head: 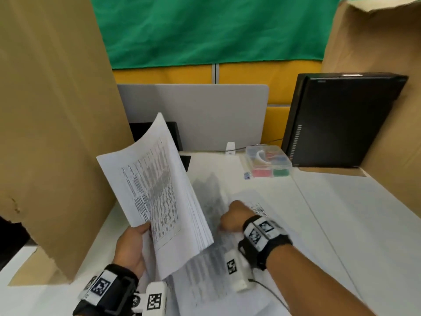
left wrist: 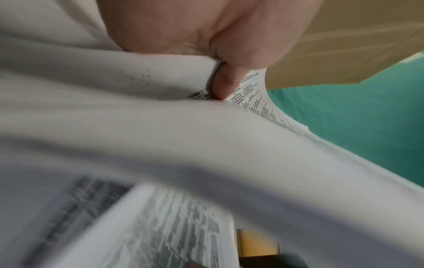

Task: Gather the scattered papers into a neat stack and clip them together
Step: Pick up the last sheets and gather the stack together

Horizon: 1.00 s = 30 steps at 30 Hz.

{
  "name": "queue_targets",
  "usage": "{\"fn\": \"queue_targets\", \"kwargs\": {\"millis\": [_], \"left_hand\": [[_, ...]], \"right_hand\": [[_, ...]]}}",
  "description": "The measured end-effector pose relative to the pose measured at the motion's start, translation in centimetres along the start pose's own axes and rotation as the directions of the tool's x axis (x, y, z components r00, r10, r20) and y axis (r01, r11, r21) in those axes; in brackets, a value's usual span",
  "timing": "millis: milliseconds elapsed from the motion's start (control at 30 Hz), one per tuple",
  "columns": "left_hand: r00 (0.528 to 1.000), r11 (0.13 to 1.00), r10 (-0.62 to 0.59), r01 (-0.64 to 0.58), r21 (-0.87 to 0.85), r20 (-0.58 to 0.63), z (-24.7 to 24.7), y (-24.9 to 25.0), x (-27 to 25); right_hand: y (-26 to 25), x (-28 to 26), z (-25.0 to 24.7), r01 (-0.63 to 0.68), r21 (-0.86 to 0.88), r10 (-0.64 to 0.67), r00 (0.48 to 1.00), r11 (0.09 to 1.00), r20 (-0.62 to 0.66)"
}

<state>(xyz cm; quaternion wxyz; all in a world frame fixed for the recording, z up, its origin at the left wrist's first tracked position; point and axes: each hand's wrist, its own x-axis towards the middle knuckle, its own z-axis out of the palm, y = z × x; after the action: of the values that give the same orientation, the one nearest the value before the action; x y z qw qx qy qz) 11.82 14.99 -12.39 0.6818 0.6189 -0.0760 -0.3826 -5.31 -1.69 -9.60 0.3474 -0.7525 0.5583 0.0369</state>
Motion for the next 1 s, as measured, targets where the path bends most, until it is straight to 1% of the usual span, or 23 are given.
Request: {"fn": "queue_targets", "kwargs": {"millis": [67,133,200,233,300,367,433,500,533,567,633,667,733,800,833,900,933,1000], "left_hand": [[1.0,1.0,0.001,-0.001,0.025,0.01,0.4,-0.3,0.4],[1.0,0.999,-0.005,0.005,0.039,0.022,1.2,-1.1,0.9],[0.999,0.998,-0.008,0.006,0.07,0.036,2.4,-2.1,1.0],[0.999,0.997,-0.007,0.003,0.083,0.051,3.0,-2.6,1.2],[0.998,0.99,-0.01,0.002,0.142,0.058,4.3,-3.3,1.3],[0.998,0.982,-0.031,0.02,0.19,0.057,5.3,-3.8,1.4],[0.997,0.974,-0.04,0.025,0.224,0.063,6.2,-4.0,1.2],[0.997,0.971,-0.044,0.027,0.235,0.068,6.9,-4.0,0.8],[0.995,0.969,-0.059,0.039,0.242,0.075,7.2,-3.9,0.4],[0.994,0.969,-0.068,0.046,0.243,0.082,7.4,-3.9,0.1],[0.989,0.974,-0.061,0.029,0.226,0.133,7.9,-3.6,-0.4],[0.985,0.977,-0.044,0.009,0.211,0.164,8.2,-3.3,-0.7],[0.972,0.982,-0.029,-0.016,0.188,0.234,8.7,-2.8,-1.0],[0.954,0.985,-0.036,-0.017,0.172,0.298,9.1,-2.3,-1.2],[0.949,0.985,-0.029,-0.027,0.172,0.315,9.3,-2.2,-1.1],[0.946,0.982,-0.002,-0.059,0.179,0.325,9.5,-1.9,-1.0],[0.947,0.98,0.008,-0.07,0.184,0.323,9.5,-1.8,-1.0],[0.951,0.982,-0.006,-0.052,0.18,0.309,9.3,-1.7,-0.9]], "right_hand": [[2.4,0.1,-2.8,-0.105,0.02,0.107,0.989,0.994,-0.105],[5.3,0.3,-4.3,-0.266,-0.07,0.245,0.945,0.962,-0.218],[7.3,0.4,-4.5,-0.363,-0.121,0.324,0.911,0.924,-0.256],[8.1,0.5,-4.4,-0.375,-0.091,0.344,0.906,0.923,-0.245],[9.2,0.7,-4.4,-0.347,0.034,0.347,0.92,0.937,-0.184],[9.8,1.0,-4.8,-0.287,0.15,0.309,0.938,0.946,-0.16],[10.3,1.1,-5.1,-0.212,0.244,0.258,0.95,0.946,-0.177],[10.7,1.3,-5.4,-0.056,0.408,0.171,0.953,0.911,-0.251],[10.9,1.3,-5.5,0.034,0.5,0.123,0.953,0.865,-0.276],[11.1,1.2,-5.7,0.108,0.585,0.07,0.959,0.804,-0.274],[11.2,0.6,-6.1,0.183,0.728,-0.036,0.976,0.661,-0.213],[11.1,0.1,-6.3,0.197,0.778,-0.089,0.98,0.597,-0.18],[10.8,-1.3,-6.9,0.18,0.853,-0.17,0.979,0.491,-0.108],[10.6,-2.2,-7.3,0.175,0.89,-0.225,0.971,0.42,-0.085],[10.5,-2.6,-7.5,0.182,0.901,-0.236,0.967,0.393,-0.093],[10.5,-3.0,-8.1,0.221,0.904,-0.221,0.964,0.366,-0.147],[10.7,-3.0,-8.5,0.236,0.908,-0.2,0.964,0.346,-0.174],[11.4,-3.1,-9.8,0.268,0.92,-0.145,0.961,0.286,-0.235]]}}
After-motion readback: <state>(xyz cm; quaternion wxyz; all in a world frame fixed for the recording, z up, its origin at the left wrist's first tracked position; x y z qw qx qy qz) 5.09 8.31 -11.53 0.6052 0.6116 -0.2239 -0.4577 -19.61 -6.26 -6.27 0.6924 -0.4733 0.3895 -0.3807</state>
